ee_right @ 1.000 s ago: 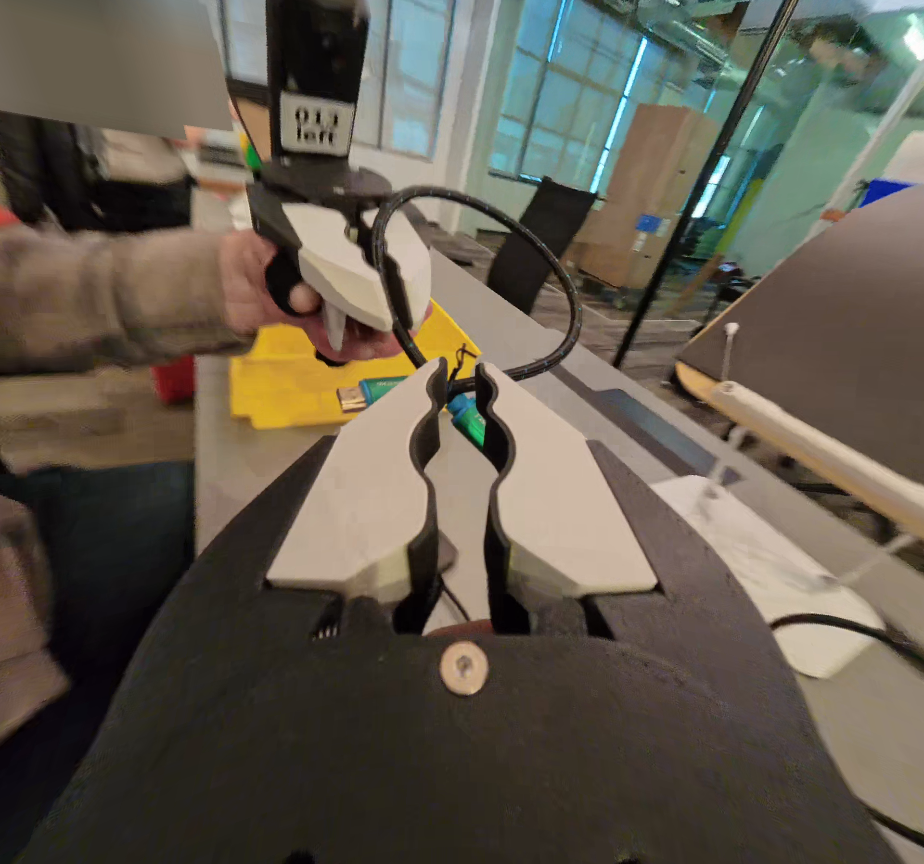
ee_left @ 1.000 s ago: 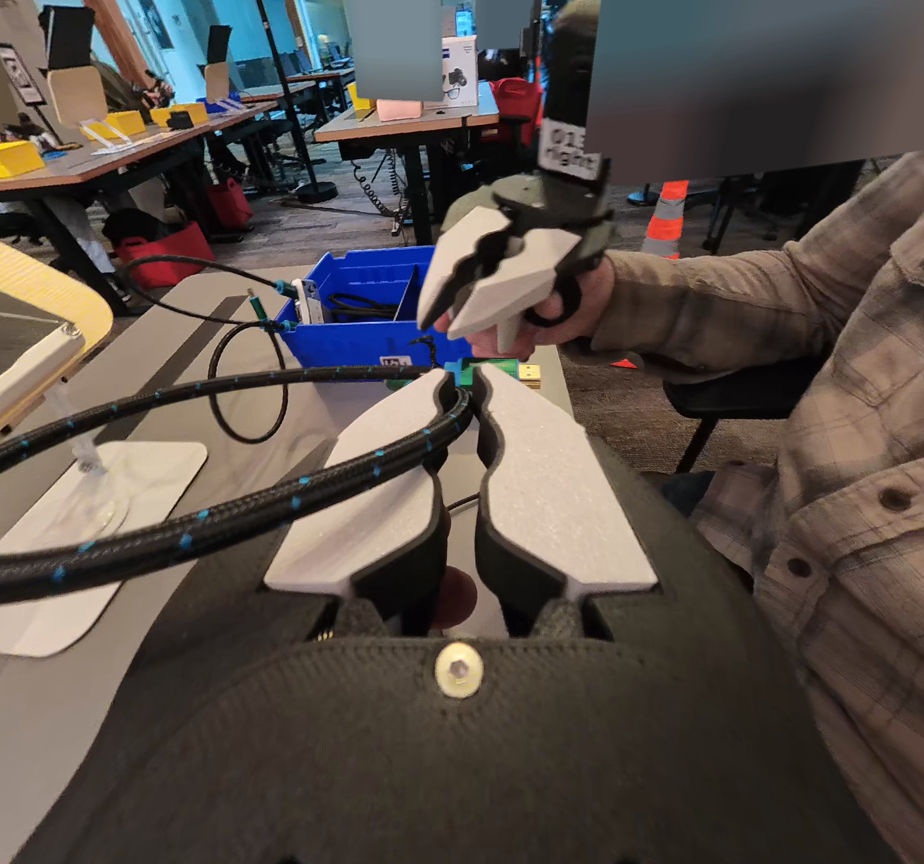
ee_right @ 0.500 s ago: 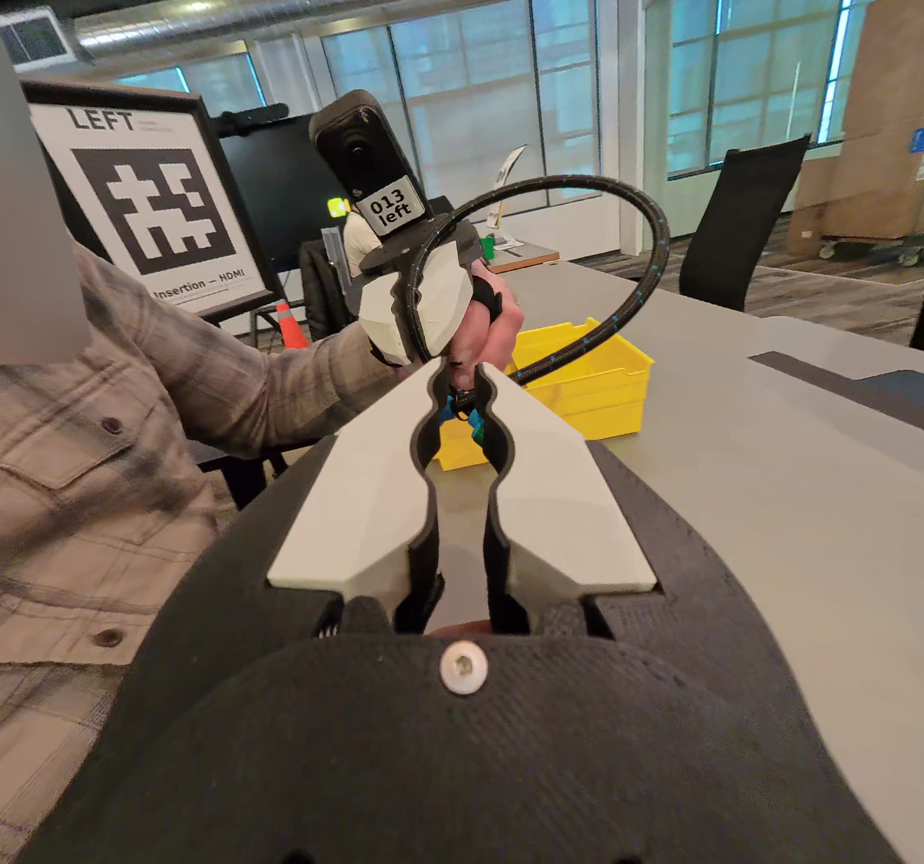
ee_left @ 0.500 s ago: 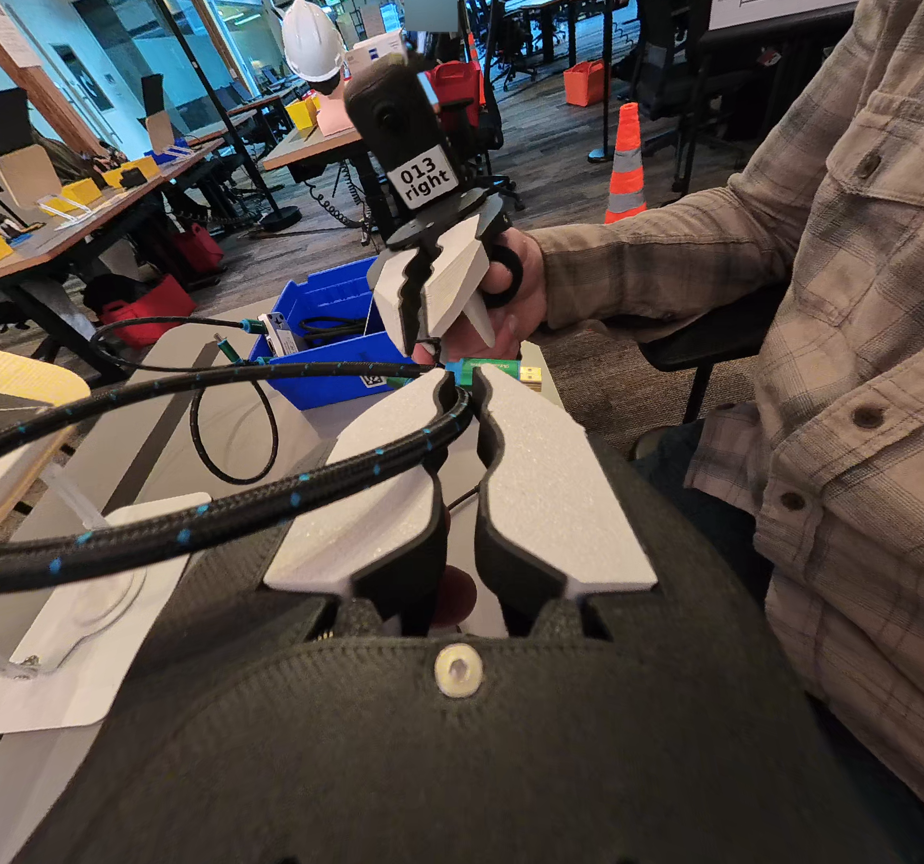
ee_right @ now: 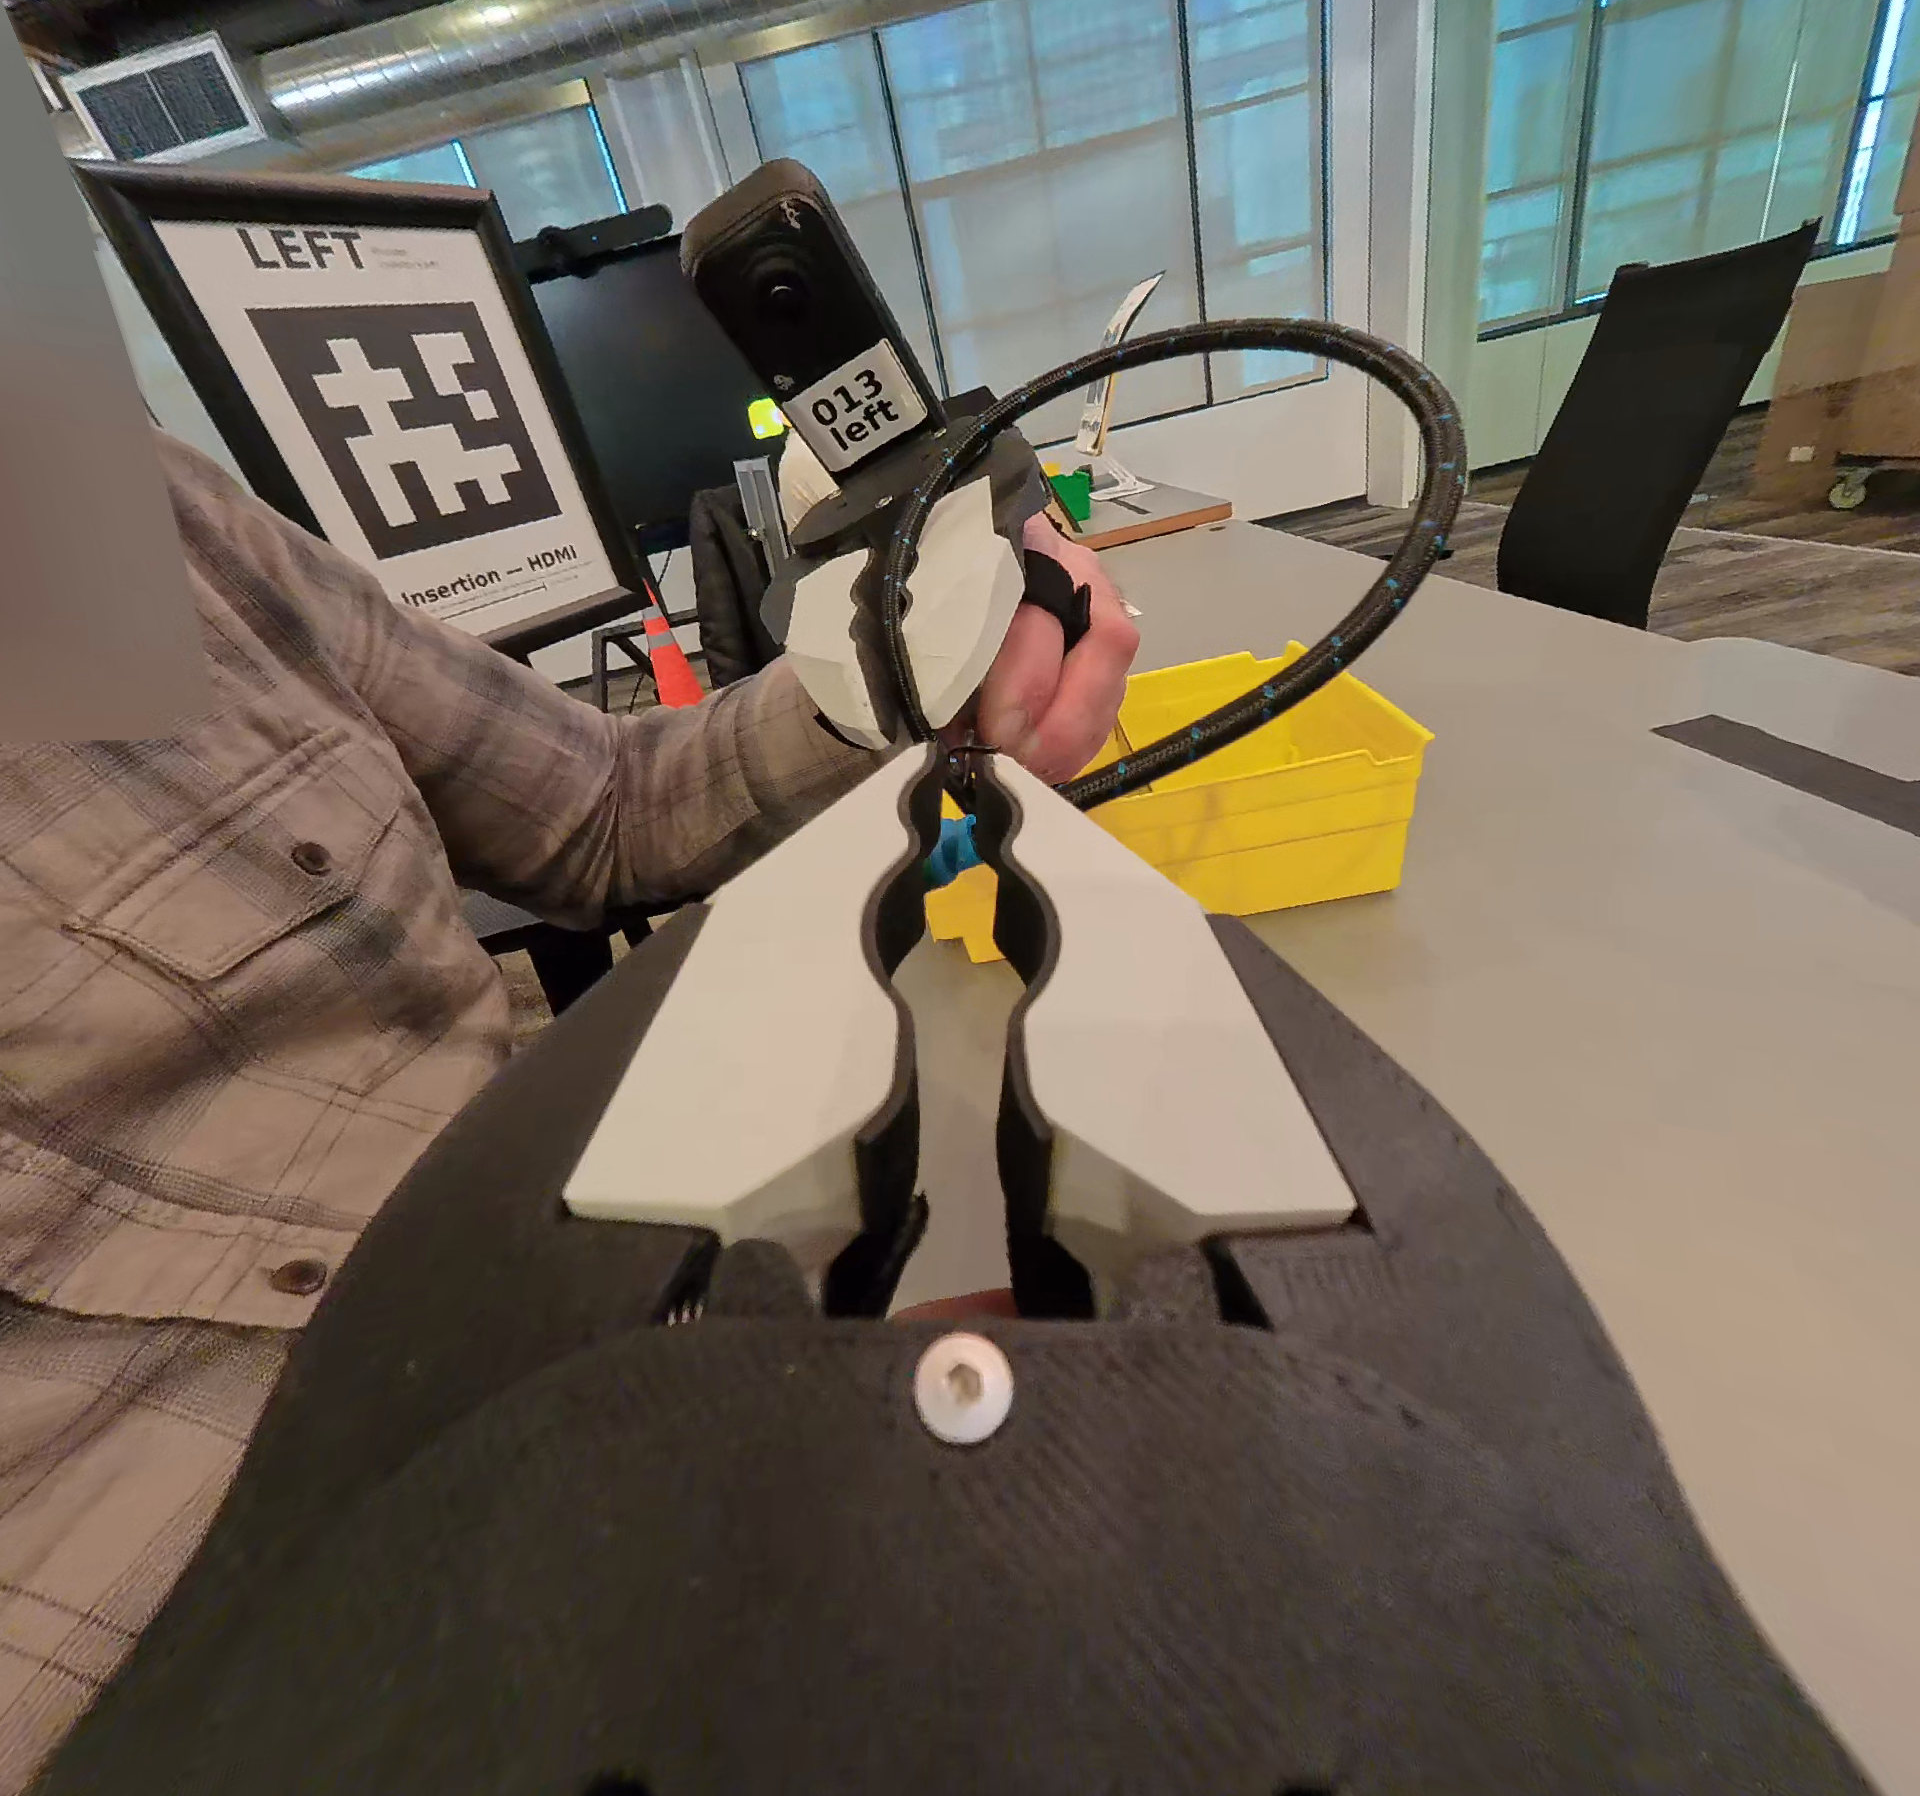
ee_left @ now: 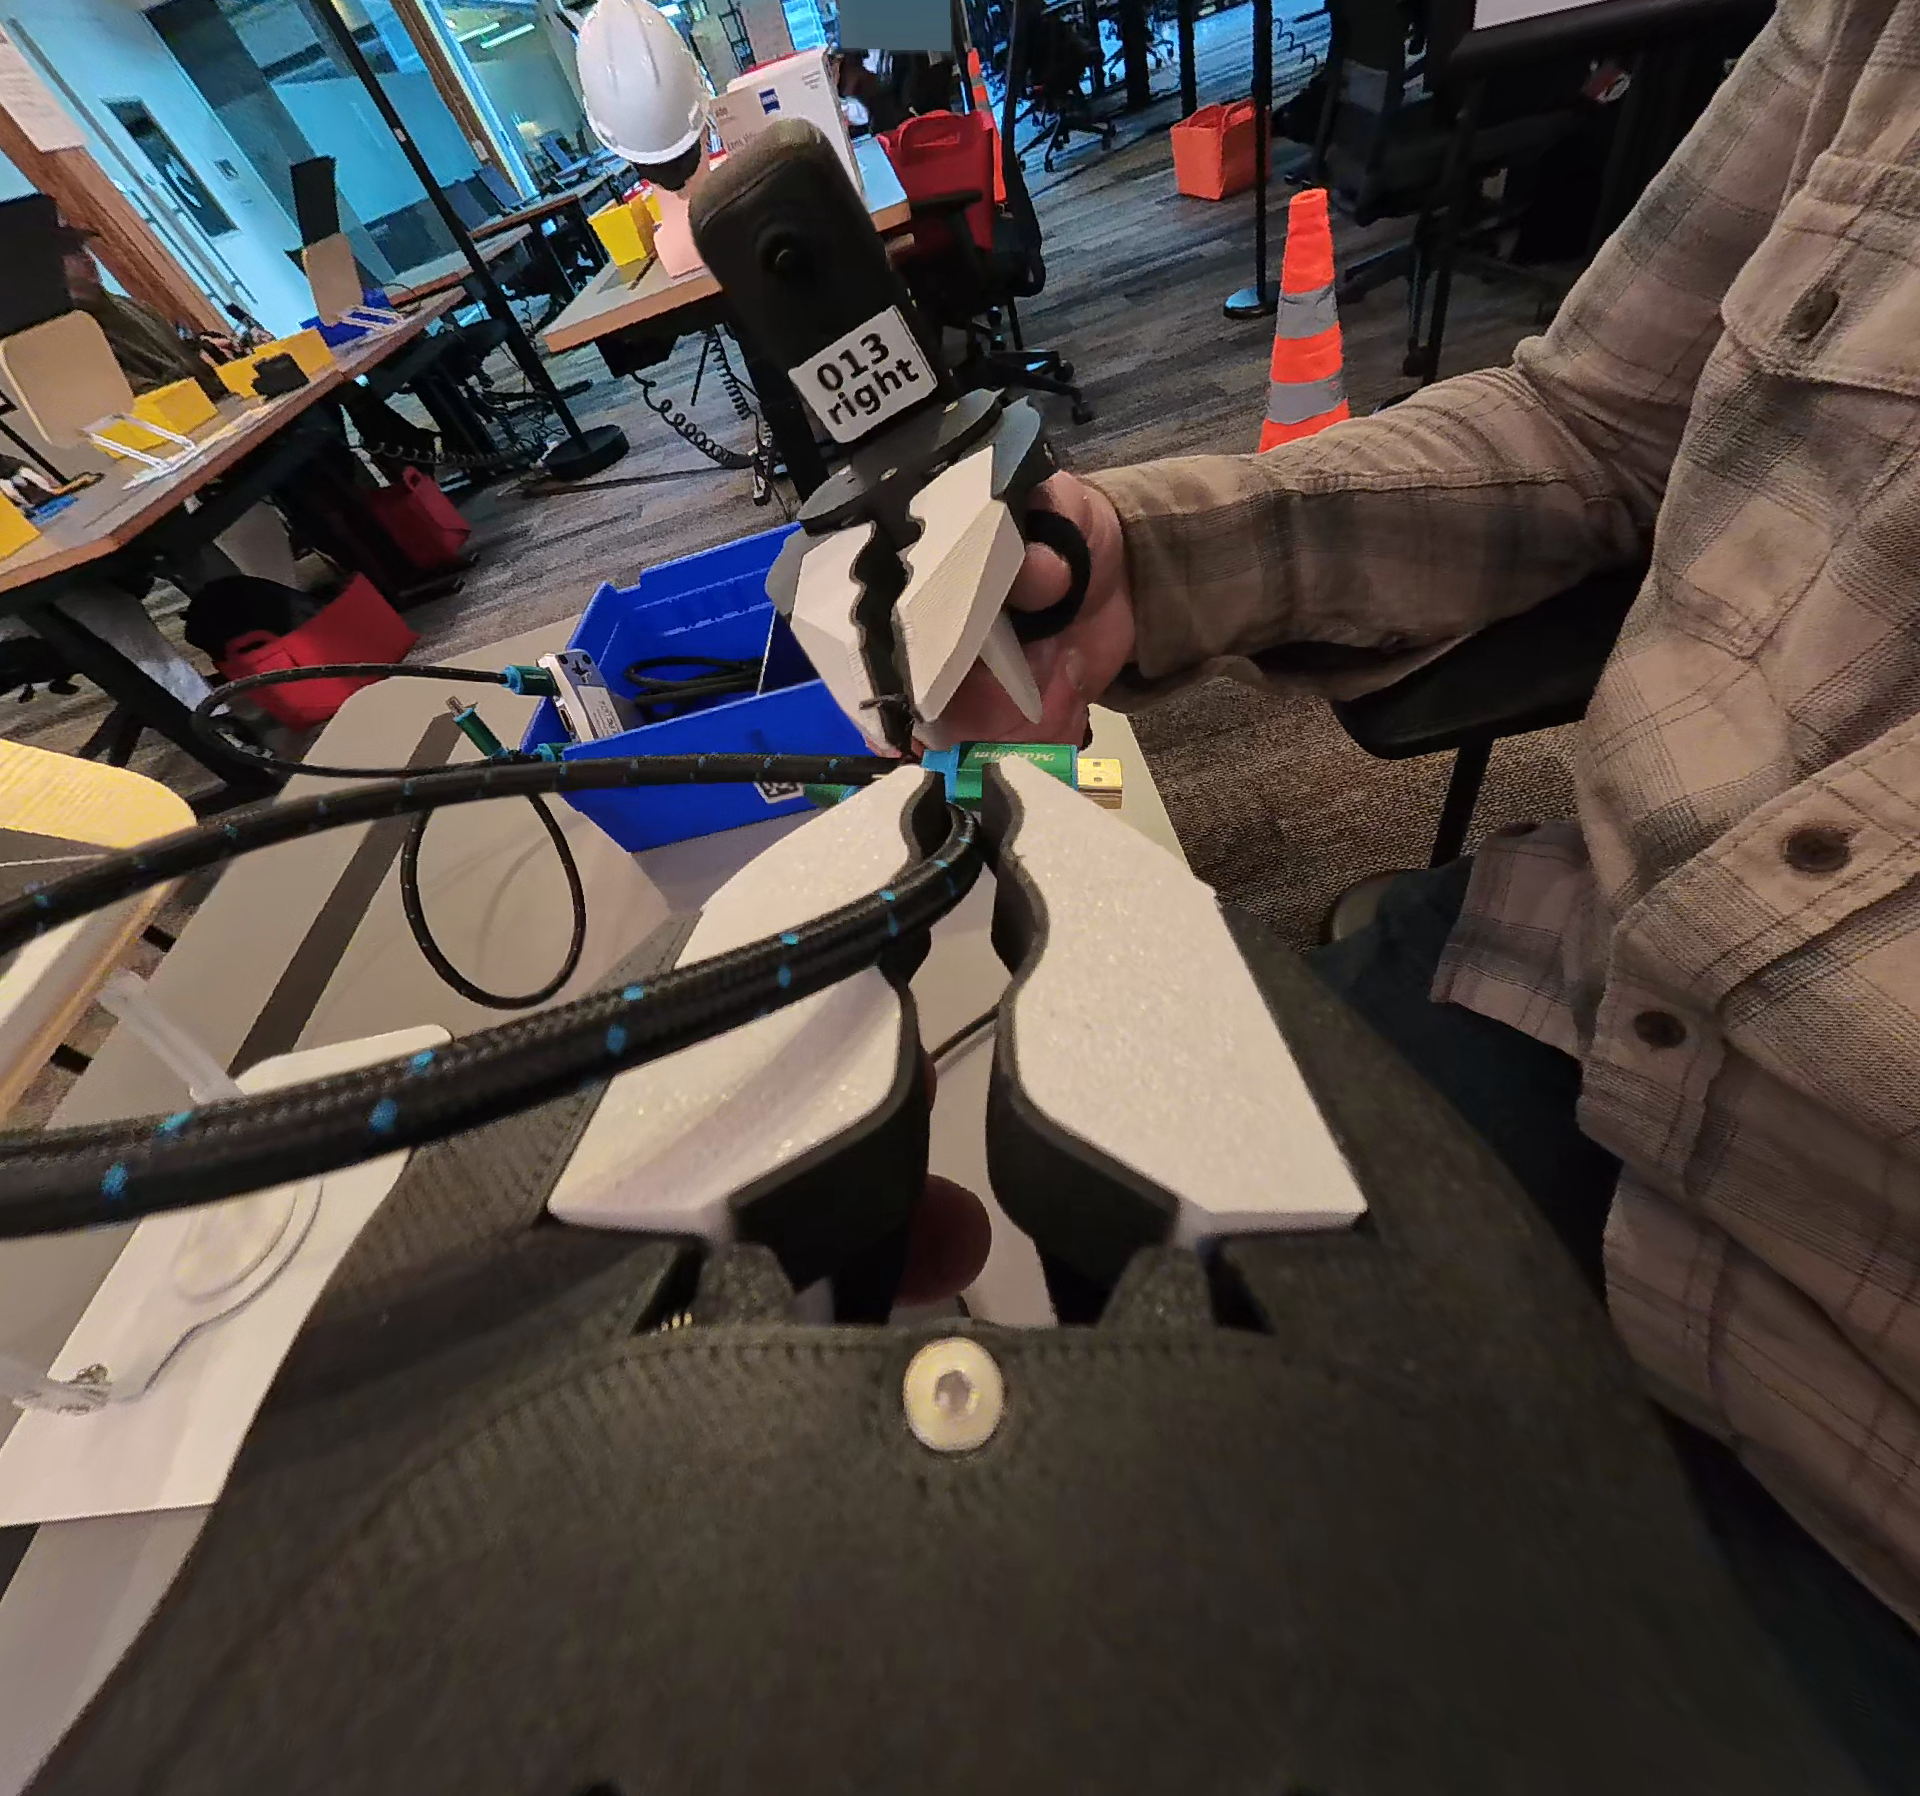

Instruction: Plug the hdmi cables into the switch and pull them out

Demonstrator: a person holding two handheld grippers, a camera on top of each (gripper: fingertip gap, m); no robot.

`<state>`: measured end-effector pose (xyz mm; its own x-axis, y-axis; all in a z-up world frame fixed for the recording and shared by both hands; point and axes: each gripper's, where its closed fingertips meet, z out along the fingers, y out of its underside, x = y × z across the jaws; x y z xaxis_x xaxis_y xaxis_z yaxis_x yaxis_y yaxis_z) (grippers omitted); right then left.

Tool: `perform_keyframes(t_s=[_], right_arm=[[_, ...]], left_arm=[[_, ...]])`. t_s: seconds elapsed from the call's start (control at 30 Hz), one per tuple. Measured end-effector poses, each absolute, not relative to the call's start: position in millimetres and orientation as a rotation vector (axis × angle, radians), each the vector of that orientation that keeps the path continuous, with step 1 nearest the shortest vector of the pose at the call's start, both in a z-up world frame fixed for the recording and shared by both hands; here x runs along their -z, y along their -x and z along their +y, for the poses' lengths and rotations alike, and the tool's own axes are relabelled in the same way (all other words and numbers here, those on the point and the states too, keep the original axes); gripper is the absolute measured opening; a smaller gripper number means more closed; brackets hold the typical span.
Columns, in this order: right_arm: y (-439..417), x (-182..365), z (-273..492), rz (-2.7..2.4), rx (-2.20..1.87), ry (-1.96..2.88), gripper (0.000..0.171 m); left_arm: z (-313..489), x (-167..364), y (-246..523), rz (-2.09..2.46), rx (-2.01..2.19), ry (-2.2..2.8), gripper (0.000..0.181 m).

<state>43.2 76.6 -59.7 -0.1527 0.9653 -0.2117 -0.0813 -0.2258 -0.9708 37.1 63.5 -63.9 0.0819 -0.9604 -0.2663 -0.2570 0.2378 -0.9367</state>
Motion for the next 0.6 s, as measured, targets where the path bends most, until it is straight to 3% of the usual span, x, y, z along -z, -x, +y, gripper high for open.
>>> perform_keyframes(t_s=[0.27,0.6], right_arm=[[-47.3,54.2,73.0,-1.107,-1.619,1.194,0.012],[-53.5,46.6,76.5,-1.027,-1.731,1.161,0.000]], left_arm=[[63.0,62.0,-36.6,1.402,0.814,1.234,0.006],[62.5,62.1,-37.3,1.398,0.819,1.230,0.006]])
